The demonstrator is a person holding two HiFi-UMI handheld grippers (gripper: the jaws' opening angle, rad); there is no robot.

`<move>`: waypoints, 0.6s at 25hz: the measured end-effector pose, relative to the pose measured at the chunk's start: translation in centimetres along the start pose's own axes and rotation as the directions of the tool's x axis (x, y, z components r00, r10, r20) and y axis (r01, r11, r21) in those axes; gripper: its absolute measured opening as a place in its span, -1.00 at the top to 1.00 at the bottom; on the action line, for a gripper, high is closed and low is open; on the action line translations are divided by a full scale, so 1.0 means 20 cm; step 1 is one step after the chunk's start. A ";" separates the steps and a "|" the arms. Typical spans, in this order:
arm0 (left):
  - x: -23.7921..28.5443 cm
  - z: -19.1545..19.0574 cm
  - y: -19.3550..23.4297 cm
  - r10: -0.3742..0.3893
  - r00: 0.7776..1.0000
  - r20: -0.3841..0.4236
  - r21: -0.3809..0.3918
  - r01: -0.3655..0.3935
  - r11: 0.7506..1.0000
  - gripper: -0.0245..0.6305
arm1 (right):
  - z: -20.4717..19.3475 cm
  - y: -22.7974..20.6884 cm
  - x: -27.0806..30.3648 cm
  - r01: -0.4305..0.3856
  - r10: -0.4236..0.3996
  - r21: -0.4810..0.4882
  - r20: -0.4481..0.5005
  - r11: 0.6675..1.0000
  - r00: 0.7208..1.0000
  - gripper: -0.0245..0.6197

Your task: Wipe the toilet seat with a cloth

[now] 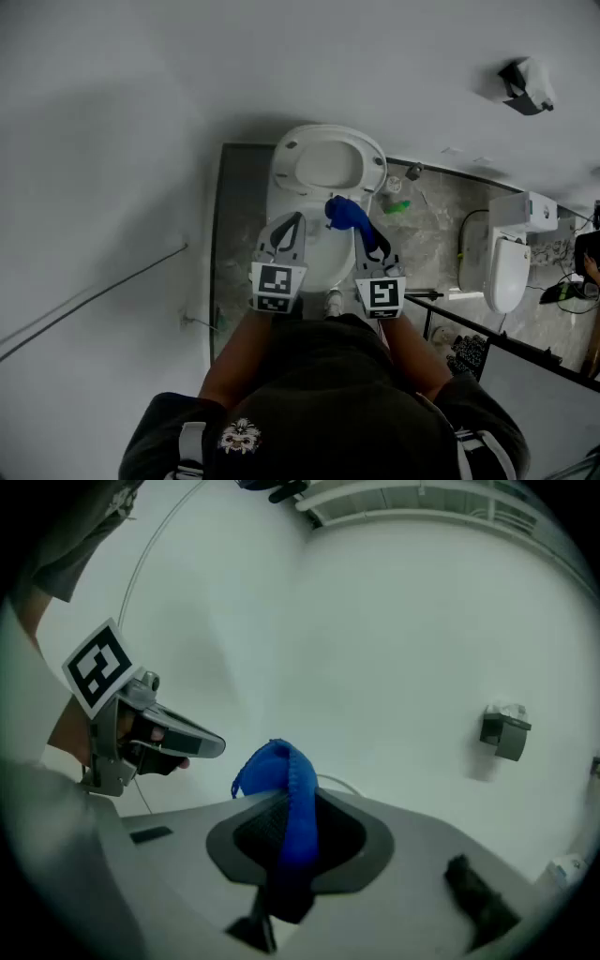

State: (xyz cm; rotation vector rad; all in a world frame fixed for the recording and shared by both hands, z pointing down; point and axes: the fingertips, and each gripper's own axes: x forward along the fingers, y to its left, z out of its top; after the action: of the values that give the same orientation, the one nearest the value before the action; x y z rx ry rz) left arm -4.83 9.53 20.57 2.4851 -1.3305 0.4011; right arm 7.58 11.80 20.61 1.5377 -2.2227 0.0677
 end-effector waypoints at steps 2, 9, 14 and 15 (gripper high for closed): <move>0.06 -0.01 0.06 -0.013 1.000 0.004 0.009 0.013 1.000 0.90 | 0.03 -0.01 0.11 0.022 -0.022 0.013 0.011 1.000 1.000 0.72; 0.21 -0.07 0.20 -0.015 0.999 -0.038 -0.001 0.015 1.000 0.90 | 0.03 -0.06 0.46 0.018 -0.019 0.075 0.014 0.997 1.000 0.72; 0.29 -0.14 0.24 -0.003 0.997 -0.071 -0.004 0.002 1.000 0.90 | 0.00 -0.07 0.69 -0.020 0.020 0.027 0.003 0.999 1.000 0.72; 0.31 -0.16 0.24 -0.002 0.997 -0.077 -0.004 0.002 1.000 0.90 | -0.01 -0.08 0.74 -0.023 0.023 0.025 0.000 0.999 1.000 0.72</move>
State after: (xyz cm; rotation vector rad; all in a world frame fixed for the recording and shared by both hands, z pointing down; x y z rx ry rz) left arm -5.87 3.56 26.35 2.4418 -1.2975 0.4889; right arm 4.78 -1.68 26.06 1.5248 -2.2479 0.1025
